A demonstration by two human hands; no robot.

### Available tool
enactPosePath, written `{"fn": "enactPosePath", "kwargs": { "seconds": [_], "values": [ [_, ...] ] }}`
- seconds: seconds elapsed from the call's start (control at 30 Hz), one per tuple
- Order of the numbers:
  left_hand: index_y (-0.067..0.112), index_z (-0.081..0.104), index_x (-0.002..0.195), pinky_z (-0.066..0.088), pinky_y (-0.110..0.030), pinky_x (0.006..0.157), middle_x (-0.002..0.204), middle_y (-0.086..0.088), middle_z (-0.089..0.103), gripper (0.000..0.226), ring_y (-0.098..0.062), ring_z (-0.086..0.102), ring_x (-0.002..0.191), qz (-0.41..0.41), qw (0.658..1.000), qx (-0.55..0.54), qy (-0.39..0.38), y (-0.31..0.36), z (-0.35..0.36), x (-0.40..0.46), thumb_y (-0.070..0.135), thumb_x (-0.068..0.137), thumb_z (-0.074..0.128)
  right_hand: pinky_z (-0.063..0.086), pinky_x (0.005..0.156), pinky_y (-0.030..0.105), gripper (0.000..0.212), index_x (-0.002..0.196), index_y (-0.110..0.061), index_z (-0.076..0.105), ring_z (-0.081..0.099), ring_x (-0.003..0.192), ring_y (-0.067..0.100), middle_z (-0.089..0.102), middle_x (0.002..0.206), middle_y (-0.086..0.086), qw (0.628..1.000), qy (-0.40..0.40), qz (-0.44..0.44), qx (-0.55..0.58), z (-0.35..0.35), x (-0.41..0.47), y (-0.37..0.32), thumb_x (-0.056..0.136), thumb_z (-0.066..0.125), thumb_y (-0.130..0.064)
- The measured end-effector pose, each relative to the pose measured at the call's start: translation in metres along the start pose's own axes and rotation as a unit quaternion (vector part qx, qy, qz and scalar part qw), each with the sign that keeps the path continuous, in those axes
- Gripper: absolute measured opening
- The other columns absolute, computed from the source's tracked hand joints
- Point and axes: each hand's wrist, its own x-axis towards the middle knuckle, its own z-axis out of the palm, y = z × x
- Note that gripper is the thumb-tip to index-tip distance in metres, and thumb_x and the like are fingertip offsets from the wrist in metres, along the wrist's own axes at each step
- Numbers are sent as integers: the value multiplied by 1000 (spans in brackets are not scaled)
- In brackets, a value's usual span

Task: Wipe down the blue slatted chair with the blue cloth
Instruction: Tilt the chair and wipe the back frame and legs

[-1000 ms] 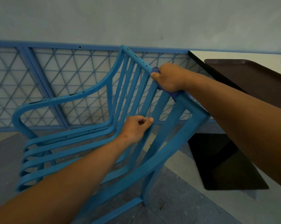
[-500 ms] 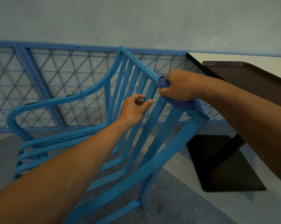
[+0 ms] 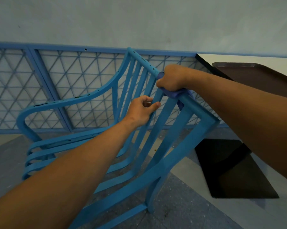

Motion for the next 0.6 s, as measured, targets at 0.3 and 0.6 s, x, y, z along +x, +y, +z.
{"fn": "enactPosePath", "kwargs": {
  "seconds": [0.3, 0.6],
  "values": [
    [11, 65, 99, 41, -15, 67, 83, 6, 58, 29, -5, 53, 74, 7, 999, 37, -3, -6, -3, 5, 36, 90, 75, 52, 67, 35, 12, 79, -15, 58, 56, 62, 21, 62, 63, 5, 995, -37, -49, -77, 6, -22, 15, 91, 56, -16],
    [19, 62, 90, 44, -21, 70, 78, 7, 56, 20, -7, 53, 73, 10, 1000, 9, -4, -13, 1, 6, 35, 92, 73, 42, 76, 36, 29, 86, -17, 57, 55, 75, 23, 61, 81, 9, 998, -36, -42, -32, 6, -6, 14, 104, 38, -30]
  ]
}}
